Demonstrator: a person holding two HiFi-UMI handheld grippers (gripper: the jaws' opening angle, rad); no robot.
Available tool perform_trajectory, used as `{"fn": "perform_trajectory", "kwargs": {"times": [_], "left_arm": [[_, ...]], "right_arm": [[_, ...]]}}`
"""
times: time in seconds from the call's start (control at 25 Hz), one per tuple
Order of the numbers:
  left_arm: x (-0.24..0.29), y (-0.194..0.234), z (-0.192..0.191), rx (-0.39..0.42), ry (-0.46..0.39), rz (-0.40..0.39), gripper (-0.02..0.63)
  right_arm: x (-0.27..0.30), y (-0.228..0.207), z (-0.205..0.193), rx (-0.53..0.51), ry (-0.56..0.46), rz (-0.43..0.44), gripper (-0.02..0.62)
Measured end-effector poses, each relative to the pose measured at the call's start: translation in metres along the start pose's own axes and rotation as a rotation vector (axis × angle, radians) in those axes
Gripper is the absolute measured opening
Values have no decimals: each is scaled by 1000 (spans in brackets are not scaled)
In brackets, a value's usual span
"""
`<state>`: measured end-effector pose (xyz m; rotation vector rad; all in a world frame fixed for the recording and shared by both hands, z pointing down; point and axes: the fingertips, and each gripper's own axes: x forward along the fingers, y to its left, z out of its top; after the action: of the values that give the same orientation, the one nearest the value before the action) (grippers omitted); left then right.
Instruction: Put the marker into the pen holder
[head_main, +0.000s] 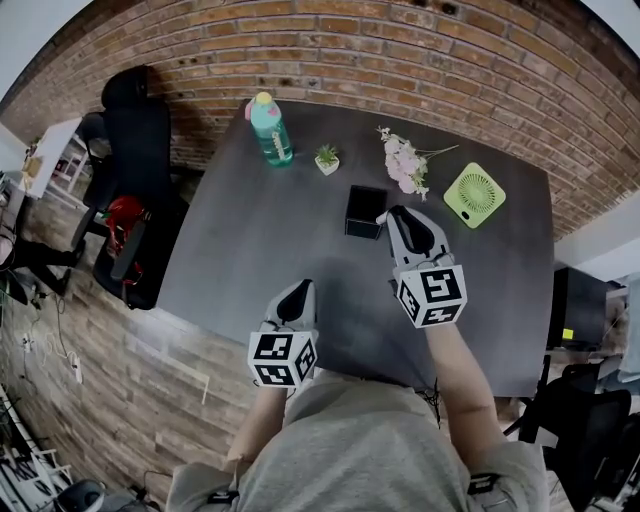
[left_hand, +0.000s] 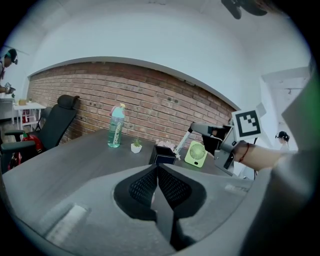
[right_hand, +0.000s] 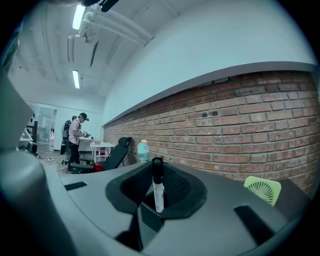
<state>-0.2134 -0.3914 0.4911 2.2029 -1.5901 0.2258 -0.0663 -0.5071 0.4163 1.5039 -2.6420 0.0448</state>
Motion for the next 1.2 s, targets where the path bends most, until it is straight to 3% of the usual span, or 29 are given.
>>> {"fn": "perform_trajectory", "kwargs": {"times": [1.2], "left_arm": [[45, 23, -3, -3, 58, -14, 21]], "right_arm": [[82, -18, -114, 32, 234, -25, 66]]}}
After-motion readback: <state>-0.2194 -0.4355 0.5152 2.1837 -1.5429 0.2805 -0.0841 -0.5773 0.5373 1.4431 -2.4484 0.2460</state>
